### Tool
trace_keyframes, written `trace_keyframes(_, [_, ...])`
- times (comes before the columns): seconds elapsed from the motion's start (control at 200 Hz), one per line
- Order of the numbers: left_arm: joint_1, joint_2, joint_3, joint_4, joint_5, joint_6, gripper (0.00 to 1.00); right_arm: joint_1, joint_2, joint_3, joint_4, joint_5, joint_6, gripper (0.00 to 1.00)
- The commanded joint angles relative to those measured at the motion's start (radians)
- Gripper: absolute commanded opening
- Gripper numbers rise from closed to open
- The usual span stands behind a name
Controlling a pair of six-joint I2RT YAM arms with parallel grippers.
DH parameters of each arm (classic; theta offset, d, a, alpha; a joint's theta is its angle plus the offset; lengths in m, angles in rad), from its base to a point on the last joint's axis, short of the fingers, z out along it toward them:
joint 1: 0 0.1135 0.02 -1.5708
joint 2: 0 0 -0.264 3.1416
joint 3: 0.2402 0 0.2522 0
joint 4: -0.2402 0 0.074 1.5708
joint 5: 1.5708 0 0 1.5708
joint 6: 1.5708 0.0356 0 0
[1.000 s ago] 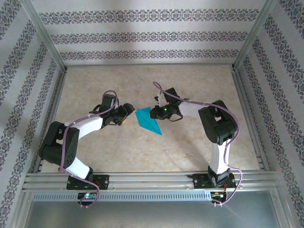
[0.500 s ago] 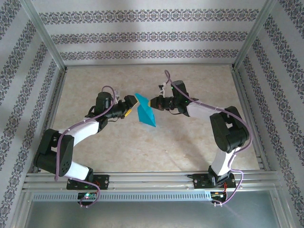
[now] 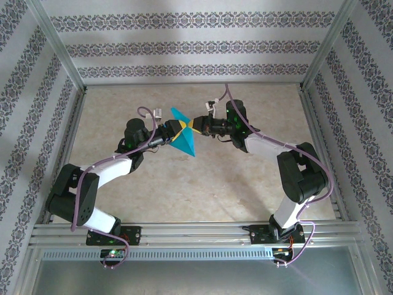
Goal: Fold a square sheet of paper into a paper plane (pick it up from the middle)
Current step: Turn over the paper at the center of the table.
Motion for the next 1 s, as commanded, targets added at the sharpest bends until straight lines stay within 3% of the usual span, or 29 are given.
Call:
trace_keyframes(0.0, [-0.012,0.033,0.003,0.099,0.036,0.005,0.49,-0.005,-0.007,-0.006,0.092,-0.042,0.064,0.05])
trace_keyframes(0.165, [-0.012,0.055,-0.009,0.19,0.048,-0.016,0.41,-0.004,0.0,-0.01,0.092,-0.048,0.063,0.05])
trace_keyframes(0.52, [-0.011,0.044,-0.011,0.161,0.034,0.022,0.2,-0.01,0.006,-0.02,0.088,-0.044,0.061,0.07])
trace_keyframes(0.58, [-0.013,0.037,-0.009,0.131,0.022,0.036,0.16,-0.013,-0.002,-0.024,0.08,-0.034,0.055,0.12])
trace_keyframes(0.675, [-0.012,0.019,-0.003,0.06,-0.001,0.073,0.11,-0.029,-0.029,-0.034,0.031,-0.003,0.017,0.29])
trace_keyframes(0.804, [-0.012,-0.029,0.041,-0.187,-0.038,0.187,0.09,-0.076,-0.099,-0.073,-0.077,0.096,-0.059,0.47])
trace_keyframes(0.994, [-0.016,-0.102,0.215,-0.796,-0.245,0.487,0.09,-0.131,-0.219,-0.093,-0.321,0.253,-0.248,0.55])
